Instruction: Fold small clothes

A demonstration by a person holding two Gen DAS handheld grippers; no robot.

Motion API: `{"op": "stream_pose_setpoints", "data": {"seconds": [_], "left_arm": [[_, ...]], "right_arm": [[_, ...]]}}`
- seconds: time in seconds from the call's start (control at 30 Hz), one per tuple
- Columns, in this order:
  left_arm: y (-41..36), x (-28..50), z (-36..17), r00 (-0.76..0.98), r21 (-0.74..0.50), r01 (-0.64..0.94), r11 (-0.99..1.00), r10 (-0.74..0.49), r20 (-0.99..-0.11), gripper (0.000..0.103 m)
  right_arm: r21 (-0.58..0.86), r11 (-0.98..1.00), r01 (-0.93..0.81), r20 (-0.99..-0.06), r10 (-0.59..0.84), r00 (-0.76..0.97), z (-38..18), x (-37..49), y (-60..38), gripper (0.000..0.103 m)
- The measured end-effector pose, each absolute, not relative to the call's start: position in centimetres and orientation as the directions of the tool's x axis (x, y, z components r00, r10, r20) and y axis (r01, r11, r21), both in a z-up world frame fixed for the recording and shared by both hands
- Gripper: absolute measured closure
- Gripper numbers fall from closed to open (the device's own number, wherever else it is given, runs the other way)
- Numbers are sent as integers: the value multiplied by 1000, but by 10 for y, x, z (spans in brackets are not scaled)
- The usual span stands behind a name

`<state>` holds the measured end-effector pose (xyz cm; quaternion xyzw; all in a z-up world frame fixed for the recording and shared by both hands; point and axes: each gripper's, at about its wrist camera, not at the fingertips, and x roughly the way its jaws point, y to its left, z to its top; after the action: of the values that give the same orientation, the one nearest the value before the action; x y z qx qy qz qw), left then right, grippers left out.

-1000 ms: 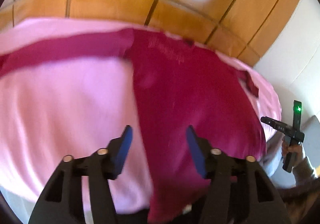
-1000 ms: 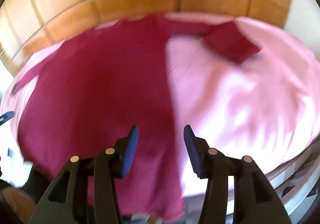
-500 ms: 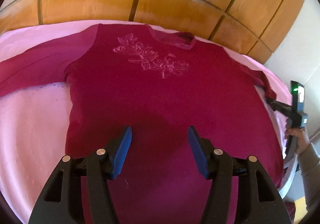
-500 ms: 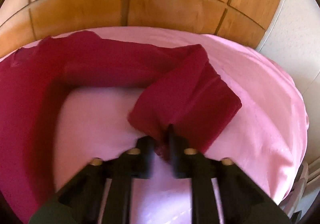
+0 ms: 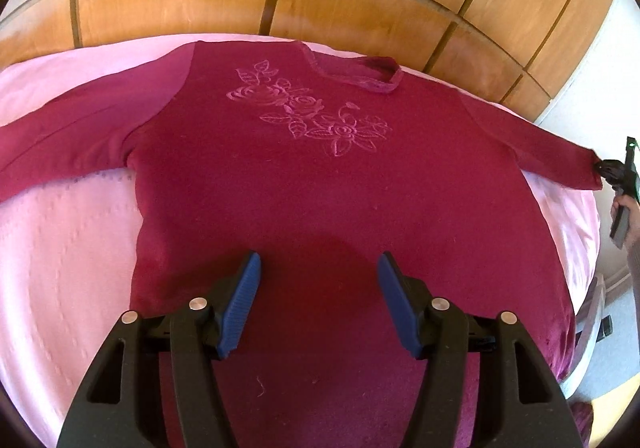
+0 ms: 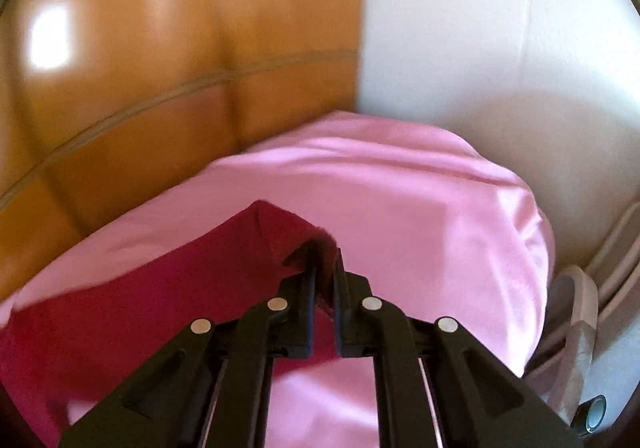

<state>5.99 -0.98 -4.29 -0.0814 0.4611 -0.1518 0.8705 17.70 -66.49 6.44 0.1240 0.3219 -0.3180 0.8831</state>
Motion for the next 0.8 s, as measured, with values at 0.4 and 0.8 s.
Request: {"op": "stream_pose_setpoints", "data": {"seconds": [0.4, 0.8], "left_arm": [[-10, 62, -37, 536, -263, 167, 950, -311, -785, 43], [29, 57, -31, 597, -294, 29, 955, -252, -762, 43]], "right_arm": [[92, 731, 676, -766, -382, 518, -14, 175, -660, 42], [602, 667, 439, -686, 150, 712, -52, 165, -573, 70]]}}
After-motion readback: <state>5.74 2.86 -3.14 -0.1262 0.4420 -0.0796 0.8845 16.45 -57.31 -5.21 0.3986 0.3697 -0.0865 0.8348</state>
